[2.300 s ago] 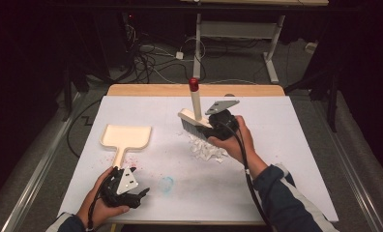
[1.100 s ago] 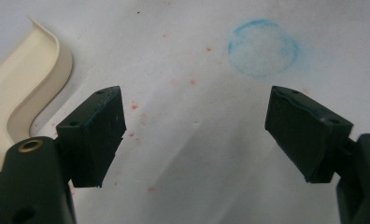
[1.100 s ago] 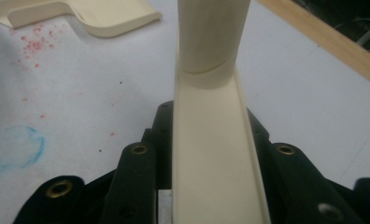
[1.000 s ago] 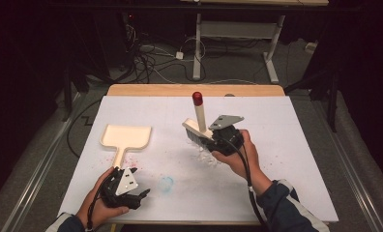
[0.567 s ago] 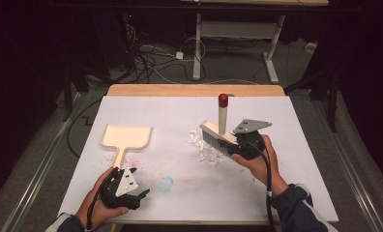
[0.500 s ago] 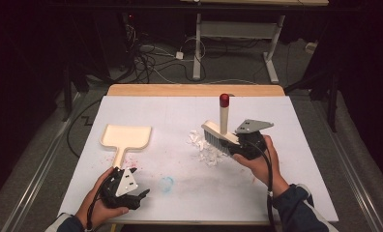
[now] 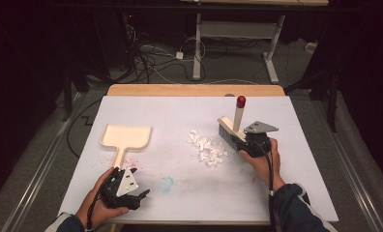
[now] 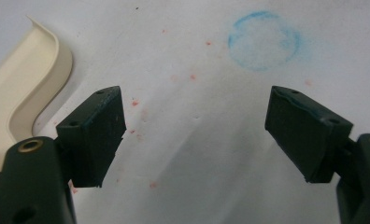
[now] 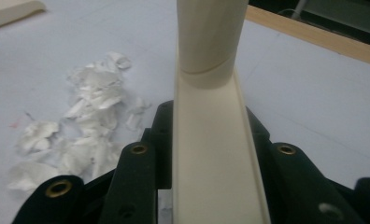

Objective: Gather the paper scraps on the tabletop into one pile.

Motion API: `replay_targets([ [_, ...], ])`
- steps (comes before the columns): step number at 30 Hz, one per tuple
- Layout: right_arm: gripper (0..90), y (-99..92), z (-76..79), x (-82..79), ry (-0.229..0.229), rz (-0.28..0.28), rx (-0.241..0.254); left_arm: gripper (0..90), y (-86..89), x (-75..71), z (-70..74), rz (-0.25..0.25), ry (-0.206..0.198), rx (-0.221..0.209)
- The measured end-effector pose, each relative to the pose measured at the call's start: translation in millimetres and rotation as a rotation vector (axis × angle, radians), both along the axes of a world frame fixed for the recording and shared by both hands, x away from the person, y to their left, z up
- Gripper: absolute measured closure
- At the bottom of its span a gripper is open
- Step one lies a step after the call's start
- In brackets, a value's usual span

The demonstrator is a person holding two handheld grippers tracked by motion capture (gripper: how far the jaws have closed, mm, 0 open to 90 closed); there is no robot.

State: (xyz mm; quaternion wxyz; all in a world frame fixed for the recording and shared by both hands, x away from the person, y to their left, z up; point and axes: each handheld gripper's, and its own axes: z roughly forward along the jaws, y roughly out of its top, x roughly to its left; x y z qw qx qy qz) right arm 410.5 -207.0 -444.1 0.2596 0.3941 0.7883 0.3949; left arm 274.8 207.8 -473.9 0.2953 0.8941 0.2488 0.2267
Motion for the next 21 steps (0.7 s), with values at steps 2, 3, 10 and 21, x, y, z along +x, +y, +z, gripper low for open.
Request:
replay_targets([
  [2, 67.6, -1.0, -0.7, 0.5, -0.003, -0.015, -0.003, 19.7, 0.2, 0.0, 0.0, 0.0, 0.0, 0.001],
  [3, 67.6, -1.0, -0.7, 0.5, -0.003, -0.015, -0.003, 19.7, 0.3, 0.1, 0.0, 0.001, 0.001, 0.002],
  [10, 67.7, 19.1, -1.3, -5.0, 0.03, 0.007, 0.0, 19.7, -0.3, 0.0, 0.2, 0.003, 0.0, -0.002],
  [21, 67.7, 59.5, -5.8, -10.0, 0.004, -0.024, 0.03, 19.7, 1.0, -0.1, 1.0, 0.0, -0.003, -0.004],
])
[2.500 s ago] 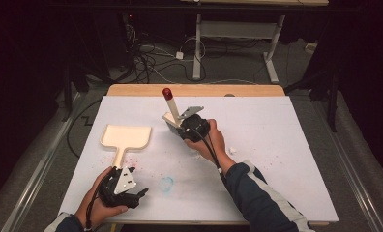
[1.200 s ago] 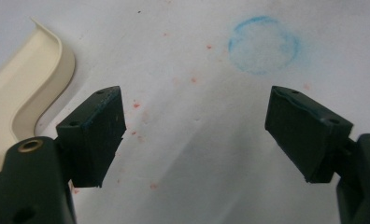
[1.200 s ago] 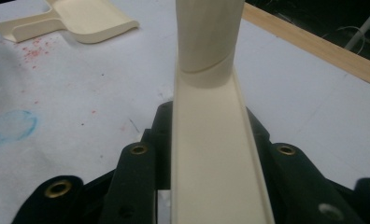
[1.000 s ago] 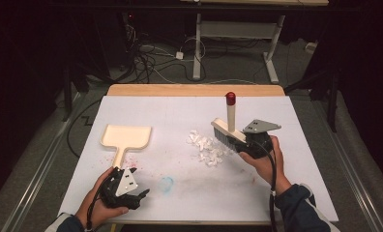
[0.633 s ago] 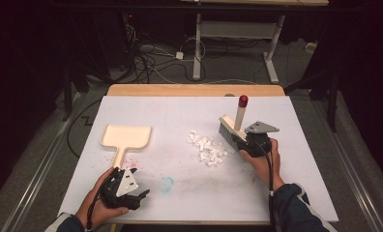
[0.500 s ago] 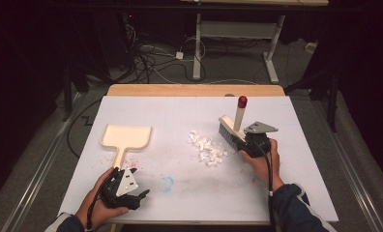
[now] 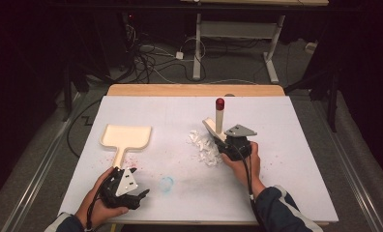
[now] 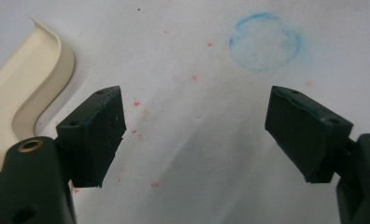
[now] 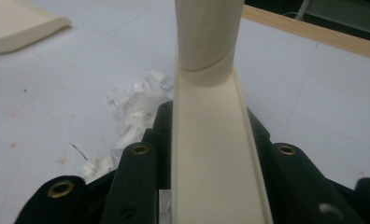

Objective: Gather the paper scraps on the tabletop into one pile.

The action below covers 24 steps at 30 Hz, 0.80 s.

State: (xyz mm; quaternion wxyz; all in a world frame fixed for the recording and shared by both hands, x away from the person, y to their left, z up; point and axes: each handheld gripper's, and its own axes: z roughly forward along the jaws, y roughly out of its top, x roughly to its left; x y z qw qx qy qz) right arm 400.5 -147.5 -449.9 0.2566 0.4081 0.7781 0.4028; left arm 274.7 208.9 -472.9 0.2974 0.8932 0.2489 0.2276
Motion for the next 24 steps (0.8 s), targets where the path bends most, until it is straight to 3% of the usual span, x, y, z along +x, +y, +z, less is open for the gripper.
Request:
replay_targets([
  [4, 67.8, 6.8, 2.5, 0.7, -0.003, -0.02, 0.017, 19.7, 0.1, -0.8, 1.2, 0.0, -0.007, -0.003],
  [9, 67.8, 1.3, 8.4, -0.5, -0.026, -0.015, 0.028, 19.7, 1.0, -1.0, 1.5, 0.001, -0.009, -0.004],
  [14, 67.7, -11.0, 21.9, -7.1, -0.048, 0.053, 0.057, 19.7, 0.7, -1.1, 2.2, -0.006, -0.01, -0.014],
  [17, 67.7, -25.1, 35.0, -19.9, -0.081, 0.16, 0.065, 19.7, 1.3, -1.6, 2.9, -0.007, -0.012, -0.011],
  [18, 67.7, -25.1, 35.0, -19.9, -0.081, 0.16, 0.065, 19.7, 1.4, -1.7, 2.9, -0.005, -0.012, -0.01],
  [19, 67.7, -34.0, 41.4, -27.6, -0.095, 0.251, 0.098, 19.8, 1.4, -1.8, 2.8, -0.003, -0.015, -0.012],
  [21, 67.7, -40.5, 44.8, -34.9, -0.095, 0.356, 0.118, 19.7, 1.6, -1.9, 2.9, -0.006, -0.014, -0.014],
  [22, 67.7, -40.5, 44.8, -34.9, -0.095, 0.356, 0.118, 19.7, 1.6, -1.9, 2.8, -0.008, -0.014, -0.018],
  [23, 67.7, -42.6, 43.9, -42.3, -0.094, 0.463, 0.109, 19.7, 1.6, -1.9, 2.8, -0.013, -0.012, -0.021],
  [24, 67.7, -42.0, 42.1, -45.5, -0.096, 0.503, 0.09, 19.7, 1.6, -1.8, 3.1, -0.017, -0.013, -0.022],
])
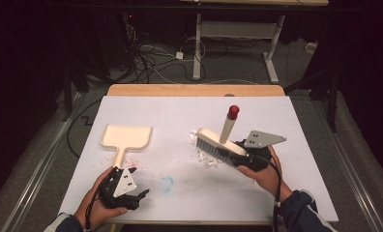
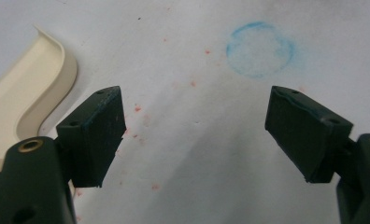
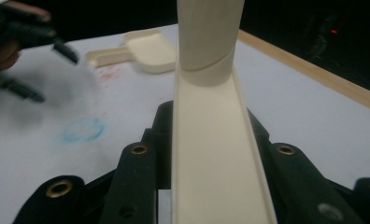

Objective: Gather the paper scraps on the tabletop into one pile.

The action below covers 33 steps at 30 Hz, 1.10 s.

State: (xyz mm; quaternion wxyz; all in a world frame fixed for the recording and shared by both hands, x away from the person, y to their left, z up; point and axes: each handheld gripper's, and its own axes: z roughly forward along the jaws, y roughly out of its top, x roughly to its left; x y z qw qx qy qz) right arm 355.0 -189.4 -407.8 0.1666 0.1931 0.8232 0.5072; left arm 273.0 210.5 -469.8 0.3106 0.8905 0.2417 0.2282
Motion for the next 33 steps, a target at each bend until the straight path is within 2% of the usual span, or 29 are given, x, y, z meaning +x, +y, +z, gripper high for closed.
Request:
replay_targets([
  [1, 67.7, 0.0, 0.0, 0.0, 0.0, 0.0, 0.0, 19.7, -0.2, -0.1, 0.2, -0.001, 0.0, 0.0],
  [2, 67.7, 3.4, -6.5, -3.0, 0.005, 0.077, -0.028, 19.7, -0.6, -0.1, 0.3, -0.001, 0.001, 0.001],
  [5, 67.8, 9.4, -18.2, -1.6, 0.016, 0.146, -0.049, 19.7, -1.5, 0.0, 0.3, -0.005, 0.002, 0.001],
  [6, 67.8, 9.4, -18.2, -1.6, 0.016, 0.146, -0.049, 19.7, -1.8, 0.2, 0.0, -0.004, 0.002, 0.001],
  [9, 67.8, 13.4, -30.5, 6.3, 0.052, 0.214, -0.06, 19.7, -1.8, 1.2, -1.1, -0.001, 0.011, 0.001],
  [12, 67.8, 19.9, -39.8, 15.2, 0.048, 0.232, -0.111, 19.7, -2.0, 2.2, -1.8, -0.003, 0.017, -0.005],
  [14, 67.9, 22.5, -44.5, 22.6, 0.052, 0.245, -0.101, 19.8, -3.3, 2.4, -2.3, -0.003, 0.022, -0.004],
  [15, 67.9, 23.5, -46.9, 31.2, 0.052, 0.255, -0.079, 19.7, -3.9, 2.4, -2.3, -0.007, 0.023, -0.003],
  [16, 67.9, 23.5, -46.9, 31.2, 0.052, 0.255, -0.079, 19.7, -4.7, 2.3, -2.2, -0.011, 0.026, -0.002],
  [19, 67.8, 27.2, -47.8, 46.4, 0.046, 0.247, -0.085, 19.7, -7.0, 2.3, -2.6, -0.011, 0.025, 0.002],
  [21, 67.8, 33.6, -46.0, 57.7, 0.023, 0.248, -0.11, 19.8, -7.1, 2.2, -2.4, -0.009, 0.024, -0.006],
  [23, 67.8, 35.6, -45.0, 61.0, 0.025, 0.249, -0.111, 19.8, -6.1, 2.7, -2.0, -0.011, 0.024, -0.009],
  [25, 67.7, 39.3, -44.0, 66.9, 0.018, 0.222, -0.119, 19.8, -6.0, 3.2, -2.7, -0.004, 0.029, -0.007],
  [27, 67.7, 40.9, -44.4, 73.8, 0.033, 0.216, -0.105, 19.8, -5.7, 3.8, -3.6, -0.003, 0.033, -0.003],
  [30, 67.8, 42.9, -44.2, 80.2, 0.038, 0.183, -0.086, 19.8, -5.2, 4.2, -3.6, -0.002, 0.031, -0.002],
  [32, 67.7, 43.8, -43.0, 81.5, 0.023, 0.155, -0.079, 19.7, -5.2, 4.2, -3.4, -0.001, 0.031, -0.001],
  [33, 67.8, 43.5, -42.6, 81.8, 0.029, 0.158, -0.069, 19.7, -5.3, 4.0, -3.5, 0.001, 0.03, 0.003],
])
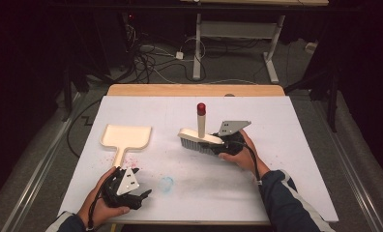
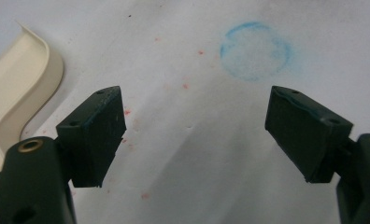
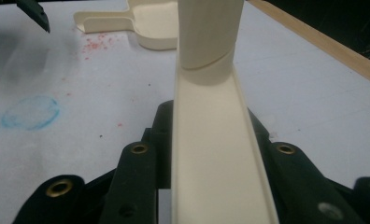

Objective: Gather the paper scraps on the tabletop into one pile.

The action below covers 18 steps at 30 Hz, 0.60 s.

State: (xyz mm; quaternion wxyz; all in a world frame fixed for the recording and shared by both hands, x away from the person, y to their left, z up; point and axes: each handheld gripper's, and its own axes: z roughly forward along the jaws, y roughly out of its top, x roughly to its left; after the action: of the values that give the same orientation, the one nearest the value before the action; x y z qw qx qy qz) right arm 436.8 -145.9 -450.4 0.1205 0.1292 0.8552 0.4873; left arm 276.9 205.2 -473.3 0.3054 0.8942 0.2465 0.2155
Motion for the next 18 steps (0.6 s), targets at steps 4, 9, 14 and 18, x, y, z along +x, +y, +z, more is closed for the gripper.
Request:
replay_targets([
  [4, 67.7, -1.7, 6.5, -4.3, -0.002, 0.015, 0.017, 19.8, 1.1, 0.3, 0.2, 0.004, 0.002, -0.004],
  [9, 67.6, -2.8, 27.8, -8.6, -0.019, 0.005, 0.063, 19.7, 1.5, 0.4, 0.4, 0.007, 0.002, -0.003],
  [14, 67.6, -4.7, 48.9, -4.4, -0.055, -0.047, 0.058, 19.8, 2.1, 1.0, 0.3, 0.014, -0.001, -0.003],
  [18, 67.6, -5.0, 52.6, 14.2, -0.067, -0.115, 0.018, 19.8, 2.9, 1.0, 0.8, 0.025, -0.011, -0.005],
])
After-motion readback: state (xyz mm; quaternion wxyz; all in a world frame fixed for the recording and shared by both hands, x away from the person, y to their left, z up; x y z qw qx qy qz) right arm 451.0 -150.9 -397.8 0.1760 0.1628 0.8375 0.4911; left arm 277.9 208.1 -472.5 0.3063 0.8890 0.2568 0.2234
